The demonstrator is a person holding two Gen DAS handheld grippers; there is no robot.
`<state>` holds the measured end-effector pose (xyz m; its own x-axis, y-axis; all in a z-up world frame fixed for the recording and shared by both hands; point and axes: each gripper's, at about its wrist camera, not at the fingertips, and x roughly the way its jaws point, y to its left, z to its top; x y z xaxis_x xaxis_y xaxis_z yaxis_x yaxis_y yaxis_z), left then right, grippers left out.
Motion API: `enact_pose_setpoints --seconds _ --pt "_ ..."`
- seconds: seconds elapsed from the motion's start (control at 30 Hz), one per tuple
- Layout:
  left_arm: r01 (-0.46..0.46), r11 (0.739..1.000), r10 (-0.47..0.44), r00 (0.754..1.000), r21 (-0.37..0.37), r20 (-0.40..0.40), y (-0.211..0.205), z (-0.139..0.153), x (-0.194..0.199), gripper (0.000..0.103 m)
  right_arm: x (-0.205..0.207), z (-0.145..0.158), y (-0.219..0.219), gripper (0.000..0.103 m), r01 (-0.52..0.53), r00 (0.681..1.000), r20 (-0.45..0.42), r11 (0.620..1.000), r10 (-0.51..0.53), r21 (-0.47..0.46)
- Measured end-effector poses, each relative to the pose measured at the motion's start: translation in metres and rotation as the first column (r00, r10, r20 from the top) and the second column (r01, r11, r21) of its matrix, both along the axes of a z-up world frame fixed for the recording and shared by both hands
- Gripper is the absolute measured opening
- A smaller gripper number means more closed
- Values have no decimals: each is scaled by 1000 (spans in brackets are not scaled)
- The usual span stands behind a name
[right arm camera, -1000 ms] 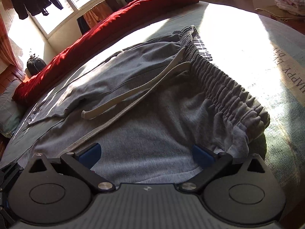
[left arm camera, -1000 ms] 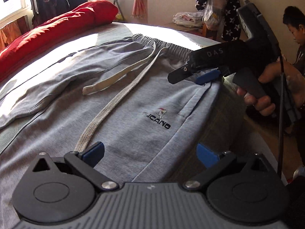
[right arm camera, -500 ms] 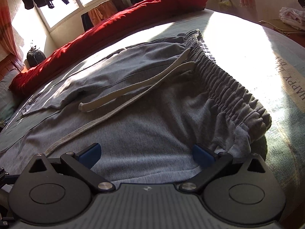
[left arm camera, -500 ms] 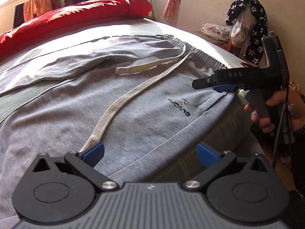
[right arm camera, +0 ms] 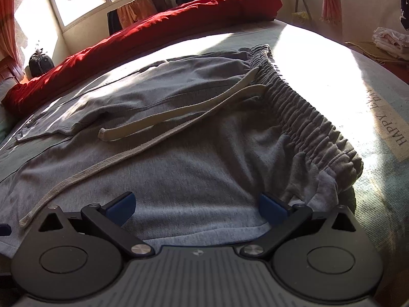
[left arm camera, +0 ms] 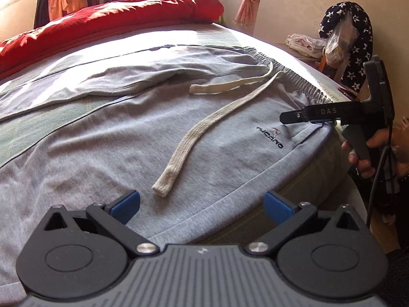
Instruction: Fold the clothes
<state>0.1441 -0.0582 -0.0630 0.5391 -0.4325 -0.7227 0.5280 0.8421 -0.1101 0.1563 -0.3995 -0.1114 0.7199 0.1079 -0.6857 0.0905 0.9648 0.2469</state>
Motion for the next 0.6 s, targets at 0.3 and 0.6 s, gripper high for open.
enact_pose_setpoints --seconds 0.3,0.6 --pt "-112 993 108 987 -25 -119 55 -19 10 102 2 -1 8 103 2 1000 -12 999 -3 -52" --pt "-193 979 190 980 -66 -57 83 16 73 102 5 -1 11 103 -5 1000 -25 997 3 -78"
